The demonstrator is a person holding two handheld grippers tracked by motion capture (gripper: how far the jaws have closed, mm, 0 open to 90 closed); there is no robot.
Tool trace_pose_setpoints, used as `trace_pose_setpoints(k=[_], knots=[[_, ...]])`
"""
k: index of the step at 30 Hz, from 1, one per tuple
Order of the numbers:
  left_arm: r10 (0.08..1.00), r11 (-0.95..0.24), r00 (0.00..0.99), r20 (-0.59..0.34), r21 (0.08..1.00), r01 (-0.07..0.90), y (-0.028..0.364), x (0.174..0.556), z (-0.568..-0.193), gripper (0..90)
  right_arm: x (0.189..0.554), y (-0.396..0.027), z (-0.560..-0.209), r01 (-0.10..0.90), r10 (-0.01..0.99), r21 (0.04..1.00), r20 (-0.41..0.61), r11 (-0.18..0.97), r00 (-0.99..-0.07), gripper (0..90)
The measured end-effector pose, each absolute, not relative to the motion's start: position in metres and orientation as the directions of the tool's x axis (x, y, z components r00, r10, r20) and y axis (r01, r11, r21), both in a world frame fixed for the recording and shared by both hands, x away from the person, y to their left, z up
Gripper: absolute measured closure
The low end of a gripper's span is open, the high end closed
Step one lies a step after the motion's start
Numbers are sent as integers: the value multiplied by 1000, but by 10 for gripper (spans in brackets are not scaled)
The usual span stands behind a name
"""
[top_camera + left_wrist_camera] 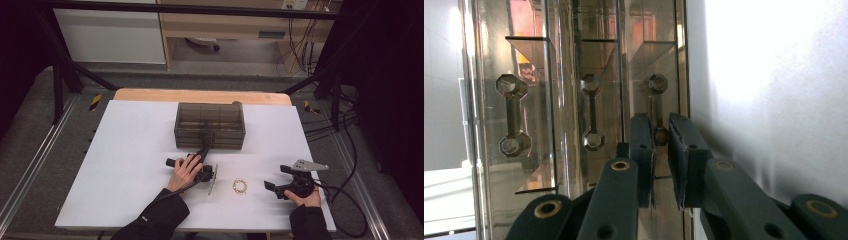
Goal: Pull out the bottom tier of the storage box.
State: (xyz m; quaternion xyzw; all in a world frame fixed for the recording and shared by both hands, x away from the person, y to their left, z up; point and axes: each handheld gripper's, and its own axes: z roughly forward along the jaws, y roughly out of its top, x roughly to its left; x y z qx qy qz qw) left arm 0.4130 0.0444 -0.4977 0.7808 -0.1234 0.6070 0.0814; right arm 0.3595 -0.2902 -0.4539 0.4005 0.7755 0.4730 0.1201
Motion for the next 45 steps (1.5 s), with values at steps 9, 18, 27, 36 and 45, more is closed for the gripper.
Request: trace_pose_setpoints(k=[9, 18, 27, 36, 45], knots=[[-102, -953, 238, 966, -26, -301, 46, 408, -497, 810, 359, -290, -454, 509, 734, 828, 193, 233, -651, 6], [-88, -947, 274, 958, 5, -321, 47, 406, -495, 783, 359, -290, -454, 510, 735, 828, 192, 234, -650, 6], [-83, -952, 281, 956, 8, -307, 51, 408, -488, 620, 359, -290, -454, 510, 735, 828, 192, 235, -650, 7], [-28, -946, 323, 946, 79, -314, 52, 417, -489, 602, 359, -290, -454, 512, 735, 826, 194, 235, -650, 6], [-26, -947, 342, 939, 87, -310, 51, 419, -490, 629, 359, -290, -454, 512, 735, 826, 193, 236, -650, 6]])
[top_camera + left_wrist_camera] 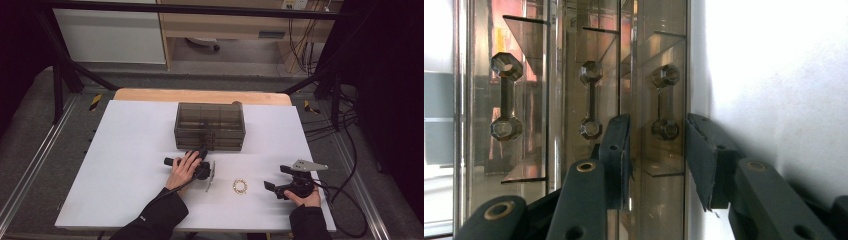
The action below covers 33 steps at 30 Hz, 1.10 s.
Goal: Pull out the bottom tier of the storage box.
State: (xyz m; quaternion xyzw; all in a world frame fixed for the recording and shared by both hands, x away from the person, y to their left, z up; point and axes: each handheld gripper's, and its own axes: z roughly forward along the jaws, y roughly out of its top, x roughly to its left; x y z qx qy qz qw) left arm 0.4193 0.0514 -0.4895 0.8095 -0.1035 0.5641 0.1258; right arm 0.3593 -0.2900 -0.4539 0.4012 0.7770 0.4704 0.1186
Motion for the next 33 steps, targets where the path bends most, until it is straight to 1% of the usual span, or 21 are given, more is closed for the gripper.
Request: trace_pose_setpoints(k=[6, 10, 15, 33], knots=[[-21, -946, 340, 940, 91, -310, 51, 420, -490, 642, 359, -290, -454, 510, 734, 827, 192, 236, -651, 6], [-17, -945, 343, 939, 97, -313, 51, 419, -488, 681, 359, -290, -454, 510, 734, 827, 192, 236, -651, 6], [-25, -947, 337, 941, 86, -311, 51, 418, -487, 683, 359, -290, -454, 512, 735, 826, 195, 235, -650, 6], [-23, -946, 345, 938, 92, -312, 51, 413, -487, 684, 359, -290, -454, 511, 735, 826, 192, 236, -650, 6]])
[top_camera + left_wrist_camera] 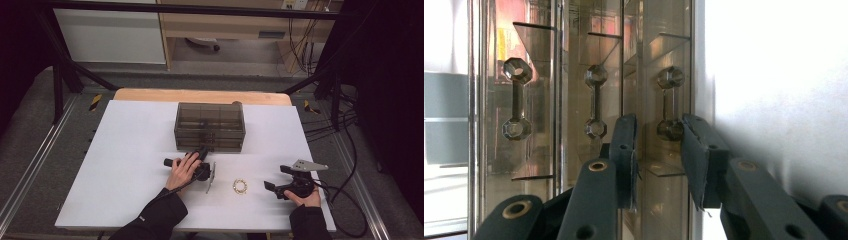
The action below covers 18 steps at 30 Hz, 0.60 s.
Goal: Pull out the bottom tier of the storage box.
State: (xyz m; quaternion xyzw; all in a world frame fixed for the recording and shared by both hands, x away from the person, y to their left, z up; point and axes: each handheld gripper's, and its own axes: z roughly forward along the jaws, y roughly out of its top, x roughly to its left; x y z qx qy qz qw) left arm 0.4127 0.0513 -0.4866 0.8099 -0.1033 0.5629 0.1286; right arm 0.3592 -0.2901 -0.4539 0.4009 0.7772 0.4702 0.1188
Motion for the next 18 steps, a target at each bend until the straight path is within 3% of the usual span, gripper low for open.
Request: trace_pose_setpoints(k=[18], knots=[[-32, -943, 343, 939, 85, -322, 53, 405, -487, 684, 359, -290, -454, 511, 736, 826, 191, 236, -650, 6]])
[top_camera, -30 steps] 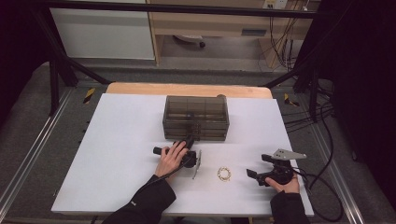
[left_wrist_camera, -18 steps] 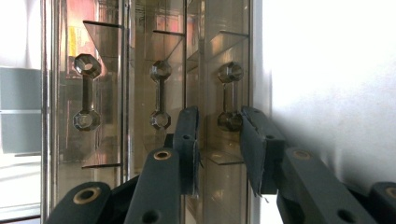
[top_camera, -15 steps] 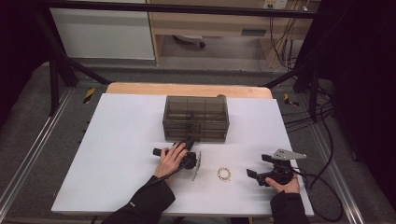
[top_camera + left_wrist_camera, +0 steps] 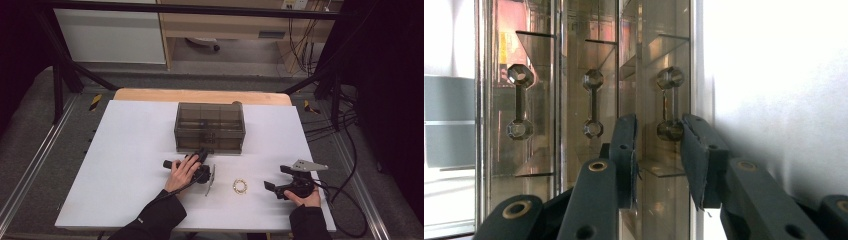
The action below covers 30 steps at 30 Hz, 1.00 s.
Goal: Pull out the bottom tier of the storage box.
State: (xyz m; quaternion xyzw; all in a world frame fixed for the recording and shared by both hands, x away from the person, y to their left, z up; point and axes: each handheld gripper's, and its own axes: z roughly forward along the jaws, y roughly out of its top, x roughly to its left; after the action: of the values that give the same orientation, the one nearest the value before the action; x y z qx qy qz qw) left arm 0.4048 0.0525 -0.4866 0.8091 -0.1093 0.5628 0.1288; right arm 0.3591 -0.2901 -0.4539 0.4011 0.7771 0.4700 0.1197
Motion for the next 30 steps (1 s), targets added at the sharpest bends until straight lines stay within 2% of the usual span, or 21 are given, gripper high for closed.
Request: trace_pose_setpoints(k=[30], knots=[[-27, -937, 341, 940, 96, -337, 55, 391, -488, 685, 359, -290, -454, 510, 737, 827, 189, 236, -649, 6]])
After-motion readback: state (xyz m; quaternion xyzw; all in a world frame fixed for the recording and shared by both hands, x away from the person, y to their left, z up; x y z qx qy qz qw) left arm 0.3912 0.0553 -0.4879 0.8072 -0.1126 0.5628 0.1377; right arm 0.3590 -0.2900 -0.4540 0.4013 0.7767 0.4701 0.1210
